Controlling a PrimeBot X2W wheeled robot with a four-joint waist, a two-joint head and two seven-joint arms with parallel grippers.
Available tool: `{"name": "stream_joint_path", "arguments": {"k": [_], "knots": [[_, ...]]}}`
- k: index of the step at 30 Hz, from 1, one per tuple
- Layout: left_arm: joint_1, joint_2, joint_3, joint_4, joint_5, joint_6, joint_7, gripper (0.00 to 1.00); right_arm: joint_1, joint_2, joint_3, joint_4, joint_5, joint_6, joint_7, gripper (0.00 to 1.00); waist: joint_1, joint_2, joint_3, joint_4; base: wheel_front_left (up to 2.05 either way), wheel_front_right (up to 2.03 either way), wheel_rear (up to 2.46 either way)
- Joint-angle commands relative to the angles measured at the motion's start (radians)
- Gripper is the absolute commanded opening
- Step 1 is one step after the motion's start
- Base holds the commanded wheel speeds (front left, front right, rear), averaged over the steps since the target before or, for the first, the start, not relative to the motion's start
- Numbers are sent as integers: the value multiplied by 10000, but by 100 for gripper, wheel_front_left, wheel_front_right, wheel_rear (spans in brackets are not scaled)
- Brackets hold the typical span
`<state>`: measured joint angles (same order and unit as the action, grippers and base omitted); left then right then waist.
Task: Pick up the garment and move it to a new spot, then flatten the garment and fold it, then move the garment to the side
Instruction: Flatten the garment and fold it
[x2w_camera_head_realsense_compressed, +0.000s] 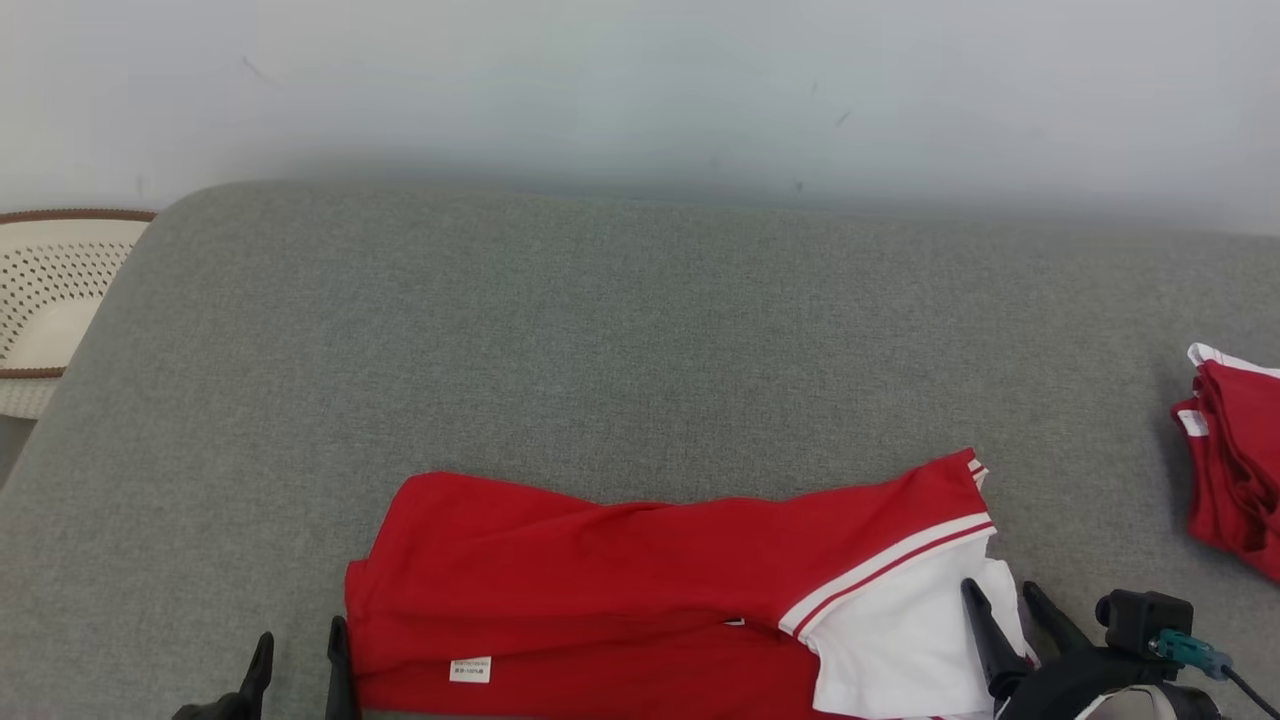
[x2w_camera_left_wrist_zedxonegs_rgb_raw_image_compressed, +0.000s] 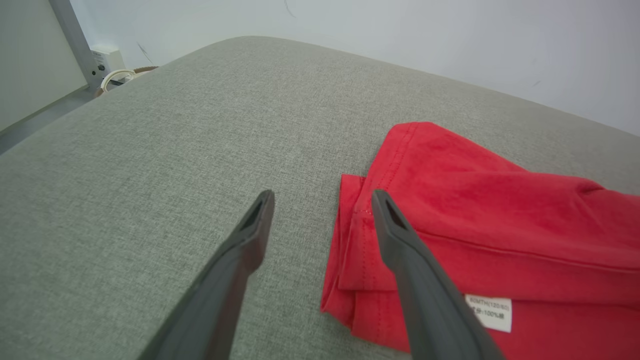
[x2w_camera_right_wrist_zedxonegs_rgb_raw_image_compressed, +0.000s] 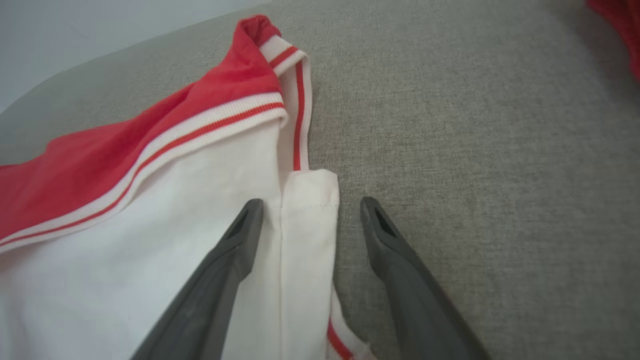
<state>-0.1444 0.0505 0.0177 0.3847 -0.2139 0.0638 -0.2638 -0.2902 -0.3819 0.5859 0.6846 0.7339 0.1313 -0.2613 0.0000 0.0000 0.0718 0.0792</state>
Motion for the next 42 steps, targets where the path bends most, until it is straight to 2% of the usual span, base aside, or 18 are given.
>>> {"name": "stream_joint_path", "arguments": {"k": [1,4,9,11,12,13,14,15,16,17,18,22,27,35,42], "knots": [[-13,5,-6,-19,8,41,-6,100,-93,63,-17,48,-31,-13,-43,100,0,0,110,74,0,0,0],[-79,5,-17,-39,16,44,-6,100,-138,203,144,267,146,-12,-7,100,0,0,209,109,0,0,0],[-206,5,-99,-43,6,71,-6,100,-252,393,1172,346,912,-2,51,100,0,0,303,175,0,0,0],[-216,7,-128,-53,-11,71,-6,100,-333,351,1451,423,1115,11,53,95,0,0,318,197,0,0,0],[-203,7,-138,-55,-18,72,-6,100,-377,343,1619,473,1230,13,57,80,0,0,323,209,0,0,0],[-196,7,-148,-49,-27,75,-6,100,-414,329,1760,528,1323,16,64,61,0,0,330,220,0,0,0],[-214,7,-148,-47,-35,76,-6,100,-431,328,1897,579,1440,18,67,46,0,0,339,228,0,0,0],[-234,7,-159,-51,-39,71,-6,100,-476,344,2025,664,1573,18,93,37,0,0,351,238,0,0,0],[-252,5,-171,-49,-39,65,-6,100,-537,337,2160,749,1673,18,103,18,0,0,363,247,0,0,0],[-272,7,-181,-41,-46,58,-6,100,-574,333,2262,843,1756,8,118,14,0,0,379,257,0,0,0],[-286,7,-184,-30,-59,54,-6,100,-613,336,2370,937,1848,-2,155,0,0,0,389,268,0,0,0],[-303,8,-219,-18,-75,57,-6,100,-913,311,2642,1319,2109,-16,143,0,0,0,430,315,0,0,0],[-237,7,-197,-100,36,58,-6,100,-1278,-103,1915,1697,2084,-79,59,0,0,0,356,270,0,0,0],[-9,7,-270,-48,12,41,-6,100,-737,-384,498,1404,1398,-46,-11,0,0,0,-45,-215,0,0,0],[89,3,-356,52,-29,7,-6,100,-690,-467,103,738,796,-16,-23,0,0,0,-307,-762,0,0,0]]}}
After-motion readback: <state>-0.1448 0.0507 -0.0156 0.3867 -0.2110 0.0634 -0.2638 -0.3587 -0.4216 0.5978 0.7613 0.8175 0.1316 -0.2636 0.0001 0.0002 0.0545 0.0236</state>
